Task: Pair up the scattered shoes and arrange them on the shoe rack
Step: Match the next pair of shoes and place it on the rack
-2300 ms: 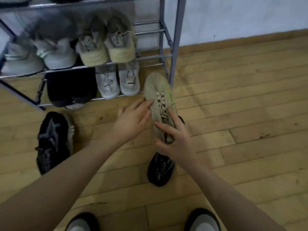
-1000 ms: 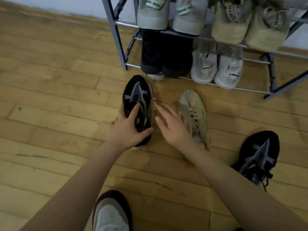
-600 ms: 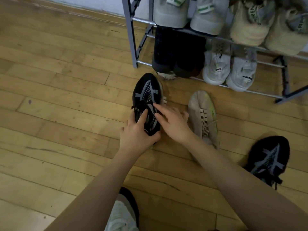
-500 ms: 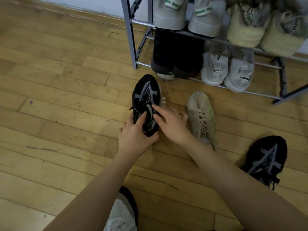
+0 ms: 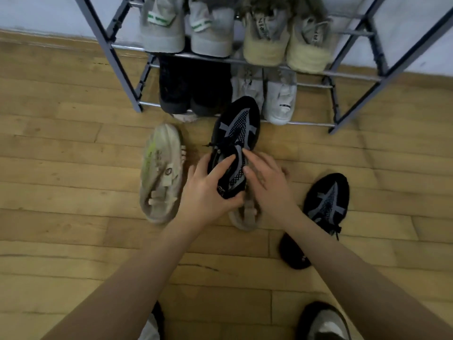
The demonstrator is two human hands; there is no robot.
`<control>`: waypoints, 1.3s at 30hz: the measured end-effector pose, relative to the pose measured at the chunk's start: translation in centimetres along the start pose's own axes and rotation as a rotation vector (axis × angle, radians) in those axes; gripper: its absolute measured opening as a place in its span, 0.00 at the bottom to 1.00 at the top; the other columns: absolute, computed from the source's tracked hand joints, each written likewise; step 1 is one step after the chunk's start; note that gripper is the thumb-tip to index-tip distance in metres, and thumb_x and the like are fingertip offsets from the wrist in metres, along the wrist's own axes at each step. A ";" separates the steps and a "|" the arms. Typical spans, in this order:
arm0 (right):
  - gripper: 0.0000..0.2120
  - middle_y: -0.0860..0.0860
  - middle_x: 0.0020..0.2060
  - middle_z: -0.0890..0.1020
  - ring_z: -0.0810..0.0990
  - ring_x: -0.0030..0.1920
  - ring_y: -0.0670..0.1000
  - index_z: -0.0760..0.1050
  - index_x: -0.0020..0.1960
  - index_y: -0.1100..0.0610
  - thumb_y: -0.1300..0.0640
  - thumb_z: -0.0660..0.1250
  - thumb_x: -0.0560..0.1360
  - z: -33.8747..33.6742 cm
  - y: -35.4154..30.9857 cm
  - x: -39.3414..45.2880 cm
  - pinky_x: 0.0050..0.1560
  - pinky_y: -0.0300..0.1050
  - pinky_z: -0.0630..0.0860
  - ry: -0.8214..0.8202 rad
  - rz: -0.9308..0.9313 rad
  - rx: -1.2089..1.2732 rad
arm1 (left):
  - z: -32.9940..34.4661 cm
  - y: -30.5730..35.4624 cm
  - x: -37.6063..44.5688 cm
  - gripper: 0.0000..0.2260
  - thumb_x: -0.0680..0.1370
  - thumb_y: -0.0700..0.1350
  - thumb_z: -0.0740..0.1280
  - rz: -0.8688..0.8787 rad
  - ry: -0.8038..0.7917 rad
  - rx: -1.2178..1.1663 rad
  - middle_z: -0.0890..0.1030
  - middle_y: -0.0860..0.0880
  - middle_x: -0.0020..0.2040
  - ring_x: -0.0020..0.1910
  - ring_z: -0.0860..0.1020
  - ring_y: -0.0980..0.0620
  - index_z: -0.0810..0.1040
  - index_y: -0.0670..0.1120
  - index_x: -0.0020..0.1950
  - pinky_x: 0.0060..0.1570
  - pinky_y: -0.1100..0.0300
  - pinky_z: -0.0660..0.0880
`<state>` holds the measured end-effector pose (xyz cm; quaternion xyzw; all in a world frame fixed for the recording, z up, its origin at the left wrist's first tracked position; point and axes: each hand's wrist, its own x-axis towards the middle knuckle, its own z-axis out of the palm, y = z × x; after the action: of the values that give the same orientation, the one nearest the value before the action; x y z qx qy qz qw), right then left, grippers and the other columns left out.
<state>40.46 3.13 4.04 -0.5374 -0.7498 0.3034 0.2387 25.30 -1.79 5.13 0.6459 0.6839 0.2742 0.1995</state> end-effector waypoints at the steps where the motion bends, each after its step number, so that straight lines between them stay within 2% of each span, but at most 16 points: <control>1: 0.19 0.45 0.67 0.70 0.67 0.67 0.44 0.63 0.70 0.40 0.43 0.53 0.80 -1.0 1.0 -0.8 0.69 0.54 0.53 0.015 0.033 -0.037 | 1.1 1.0 -0.1 0.32 0.65 0.62 0.63 0.006 -0.029 -0.014 0.71 0.38 0.65 0.60 0.71 0.36 0.71 0.52 0.68 0.57 0.45 0.70; 3: 0.18 0.45 0.68 0.70 0.66 0.67 0.46 0.64 0.71 0.41 0.46 0.53 0.81 -2.7 2.9 -2.4 0.62 0.41 0.47 0.009 0.122 -0.107 | 3.3 3.0 -0.3 0.32 0.65 0.61 0.63 0.015 -0.077 -0.052 0.71 0.40 0.65 0.59 0.71 0.37 0.71 0.53 0.68 0.55 0.47 0.71; 4: 0.18 0.46 0.68 0.70 0.66 0.67 0.47 0.64 0.71 0.42 0.46 0.52 0.81 -3.6 3.8 -3.1 0.59 0.39 0.47 0.009 0.149 -0.121 | 4.4 3.9 -0.4 0.32 0.65 0.61 0.63 0.026 -0.093 -0.072 0.71 0.41 0.65 0.59 0.71 0.38 0.72 0.53 0.67 0.55 0.47 0.71; 6: 0.19 0.45 0.68 0.70 0.67 0.67 0.48 0.64 0.71 0.43 0.46 0.52 0.81 -5.0 5.2 -4.4 0.57 0.40 0.48 0.022 0.174 -0.130 | 6.3 5.2 -0.5 0.31 0.65 0.61 0.63 0.044 -0.131 -0.098 0.71 0.41 0.65 0.60 0.71 0.39 0.72 0.52 0.67 0.57 0.46 0.71; 8: 0.19 0.43 0.71 0.66 0.61 0.70 0.48 0.62 0.72 0.42 0.46 0.53 0.81 -6.3 6.8 -5.6 0.58 0.39 0.47 -0.003 0.229 -0.142 | 7.9 6.4 -0.5 0.31 0.66 0.61 0.63 0.075 -0.167 -0.089 0.71 0.41 0.65 0.61 0.70 0.40 0.72 0.52 0.68 0.59 0.46 0.70; 10: 0.20 0.42 0.72 0.63 0.55 0.71 0.49 0.61 0.72 0.40 0.45 0.53 0.80 -7.1 8.5 -7.3 0.65 0.45 0.47 -0.003 0.302 -0.172 | 9.3 7.4 -0.3 0.30 0.67 0.60 0.65 0.075 -0.231 -0.073 0.69 0.42 0.67 0.64 0.68 0.40 0.71 0.52 0.68 0.60 0.46 0.69; 12: 0.20 0.44 0.73 0.61 0.53 0.72 0.51 0.63 0.71 0.41 0.45 0.54 0.80 -7.4 10.0 -9.3 0.71 0.53 0.49 0.046 0.368 -0.203 | 10.4 8.2 0.3 0.31 0.68 0.59 0.67 0.074 -0.285 -0.039 0.67 0.42 0.68 0.63 0.67 0.39 0.69 0.53 0.70 0.61 0.45 0.69; 14: 0.21 0.47 0.75 0.58 0.52 0.73 0.56 0.62 0.72 0.41 0.43 0.55 0.79 -7.5 11.3 -10.7 0.71 0.59 0.50 0.065 0.463 -0.242 | 11.2 8.7 0.9 0.32 0.67 0.60 0.65 0.086 -0.298 -0.005 0.68 0.42 0.68 0.62 0.68 0.38 0.69 0.53 0.70 0.59 0.45 0.70; 18: 0.28 0.51 0.77 0.49 0.52 0.74 0.59 0.49 0.74 0.34 0.34 0.52 0.76 -6.9 12.2 -11.0 0.71 0.61 0.50 -0.027 0.598 -0.243 | 11.8 8.3 1.4 0.35 0.64 0.66 0.58 0.079 -0.258 0.084 0.71 0.40 0.66 0.60 0.71 0.37 0.69 0.56 0.69 0.60 0.44 0.66; 22: 0.32 0.54 0.77 0.46 0.55 0.72 0.66 0.44 0.73 0.34 0.31 0.52 0.74 -5.5 12.3 -9.4 0.70 0.63 0.52 -0.013 0.642 -0.283 | 11.4 7.7 0.9 0.33 0.65 0.65 0.61 0.087 -0.225 0.152 0.71 0.40 0.67 0.63 0.70 0.37 0.71 0.55 0.68 0.63 0.42 0.61; 24: 0.32 0.54 0.77 0.43 0.55 0.70 0.68 0.46 0.74 0.34 0.32 0.55 0.74 -4.8 12.5 -8.6 0.70 0.64 0.53 -0.004 0.666 -0.294 | 11.3 7.4 0.9 0.32 0.65 0.63 0.64 0.060 -0.226 0.146 0.69 0.40 0.68 0.65 0.68 0.38 0.71 0.55 0.68 0.64 0.42 0.59; 26: 0.31 0.54 0.77 0.43 0.54 0.70 0.69 0.50 0.74 0.35 0.36 0.59 0.74 -4.4 12.8 -8.1 0.70 0.64 0.53 0.027 0.662 -0.256 | 11.4 7.0 1.0 0.33 0.64 0.65 0.62 0.050 -0.228 0.144 0.69 0.40 0.68 0.65 0.68 0.38 0.71 0.55 0.68 0.65 0.42 0.59; 29: 0.29 0.54 0.77 0.45 0.51 0.71 0.68 0.58 0.73 0.37 0.42 0.64 0.75 -4.6 14.0 -7.5 0.70 0.64 0.52 0.090 0.592 -0.207 | 11.8 6.8 1.4 0.33 0.64 0.65 0.60 0.073 -0.227 0.145 0.71 0.40 0.67 0.63 0.70 0.37 0.72 0.55 0.67 0.63 0.42 0.60; 33: 0.28 0.53 0.77 0.48 0.52 0.72 0.67 0.61 0.72 0.38 0.44 0.65 0.74 -6.1 15.7 -5.7 0.70 0.65 0.55 0.104 0.499 -0.235 | 12.8 7.6 2.4 0.33 0.64 0.64 0.62 0.101 -0.225 0.118 0.70 0.42 0.68 0.63 0.70 0.39 0.72 0.54 0.67 0.62 0.45 0.60; 37: 0.26 0.51 0.77 0.49 0.49 0.73 0.65 0.62 0.71 0.38 0.45 0.65 0.74 -8.5 17.3 -3.8 0.71 0.61 0.49 0.123 0.594 -0.204 | 14.1 9.0 3.5 0.32 0.66 0.59 0.68 0.047 -0.253 0.019 0.68 0.45 0.69 0.64 0.67 0.41 0.68 0.56 0.70 0.65 0.47 0.57; 39: 0.25 0.51 0.77 0.48 0.48 0.74 0.64 0.62 0.71 0.37 0.43 0.64 0.75 -9.2 17.8 -3.6 0.71 0.60 0.47 0.097 0.623 -0.194 | 15.1 9.7 4.1 0.34 0.68 0.59 0.70 0.036 -0.297 0.033 0.66 0.45 0.70 0.65 0.65 0.42 0.62 0.58 0.72 0.65 0.45 0.56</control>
<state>59.64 5.75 -2.28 -0.7749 -0.5625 0.2631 0.1178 41.86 4.24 -0.02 0.6947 0.6397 0.1679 0.2828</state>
